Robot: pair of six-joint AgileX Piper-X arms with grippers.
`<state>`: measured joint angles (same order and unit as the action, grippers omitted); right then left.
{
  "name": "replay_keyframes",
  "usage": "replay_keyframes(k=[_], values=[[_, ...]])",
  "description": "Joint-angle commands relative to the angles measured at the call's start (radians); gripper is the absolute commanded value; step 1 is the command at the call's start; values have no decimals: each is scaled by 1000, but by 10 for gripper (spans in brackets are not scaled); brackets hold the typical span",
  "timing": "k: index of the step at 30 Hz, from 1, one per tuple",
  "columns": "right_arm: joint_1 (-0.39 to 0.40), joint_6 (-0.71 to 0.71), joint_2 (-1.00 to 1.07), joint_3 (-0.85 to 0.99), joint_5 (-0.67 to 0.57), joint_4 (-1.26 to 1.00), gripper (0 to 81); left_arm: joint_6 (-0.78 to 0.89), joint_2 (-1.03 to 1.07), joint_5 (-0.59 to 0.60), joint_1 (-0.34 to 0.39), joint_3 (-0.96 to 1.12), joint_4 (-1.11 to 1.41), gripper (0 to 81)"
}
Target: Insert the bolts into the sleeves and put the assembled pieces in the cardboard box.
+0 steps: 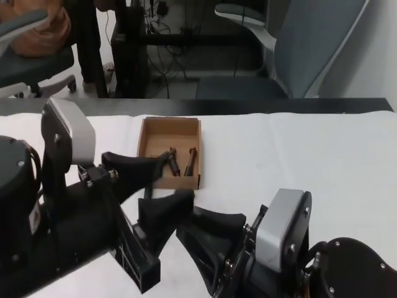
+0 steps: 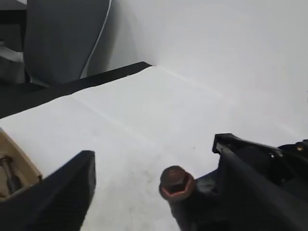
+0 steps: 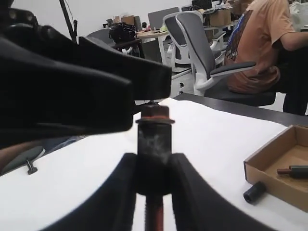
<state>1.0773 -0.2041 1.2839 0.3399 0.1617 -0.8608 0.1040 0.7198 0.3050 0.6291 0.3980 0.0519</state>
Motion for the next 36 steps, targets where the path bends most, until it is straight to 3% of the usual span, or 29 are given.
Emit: replay_keyframes(k=[1,6,11,12,13,16,23,29,36], values=[[-3,2,-2,9,61,14,6,0,-2,-31,-2,3,43,700],[-67,-63,-2,69,101,225,6,-36,-60,-45,-1,19,115,700],[-178,33,11,232,71,475,6,-90,-229,-173,-1,18,78,700],[-202,33,24,263,49,513,6,-90,-269,-188,-1,18,48,640],[-234,33,41,303,18,558,6,-90,-300,-206,-1,18,-1,517],[-321,31,112,437,-76,669,6,-90,-400,-233,-1,16,-178,11],[-403,33,387,787,-222,893,6,-82,-465,-229,-1,16,-513,17],[-420,33,646,1084,-224,1080,6,-85,-465,-230,-1,16,-486,17],[-450,33,865,1306,-205,1288,18,-89,-465,-237,-1,16,-481,17]])
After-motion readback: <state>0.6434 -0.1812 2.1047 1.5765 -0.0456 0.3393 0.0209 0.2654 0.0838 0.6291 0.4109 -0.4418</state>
